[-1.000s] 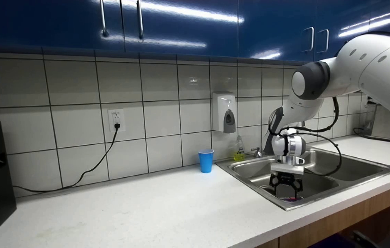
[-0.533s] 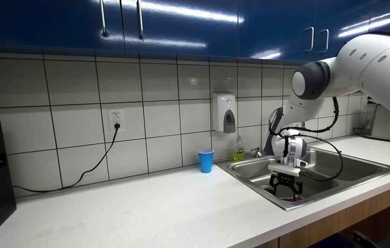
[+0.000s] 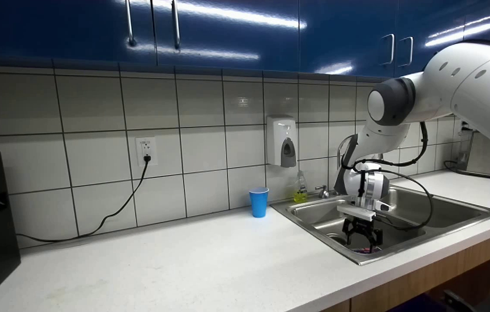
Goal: Remove the lunch bar from the sink and put it on the countertop
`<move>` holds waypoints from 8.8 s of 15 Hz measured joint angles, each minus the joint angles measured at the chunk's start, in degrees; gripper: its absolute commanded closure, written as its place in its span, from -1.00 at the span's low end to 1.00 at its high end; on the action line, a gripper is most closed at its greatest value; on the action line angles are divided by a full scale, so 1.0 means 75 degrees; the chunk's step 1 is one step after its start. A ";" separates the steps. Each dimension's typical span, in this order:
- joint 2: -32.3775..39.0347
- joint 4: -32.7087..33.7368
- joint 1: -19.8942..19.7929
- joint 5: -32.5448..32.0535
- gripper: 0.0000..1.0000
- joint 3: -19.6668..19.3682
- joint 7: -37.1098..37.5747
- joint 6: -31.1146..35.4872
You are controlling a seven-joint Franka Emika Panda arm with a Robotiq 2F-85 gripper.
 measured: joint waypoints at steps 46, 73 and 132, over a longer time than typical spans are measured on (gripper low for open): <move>0.0304 0.0383 -0.0074 0.0075 0.78 -0.0279 0.1980 -0.0455; -0.1756 -0.0354 0.0180 -0.1304 0.80 -0.0153 -0.1451 -0.1666; -0.4126 -0.4234 0.2485 -0.5191 -1.00 0.1933 -0.5240 -0.0191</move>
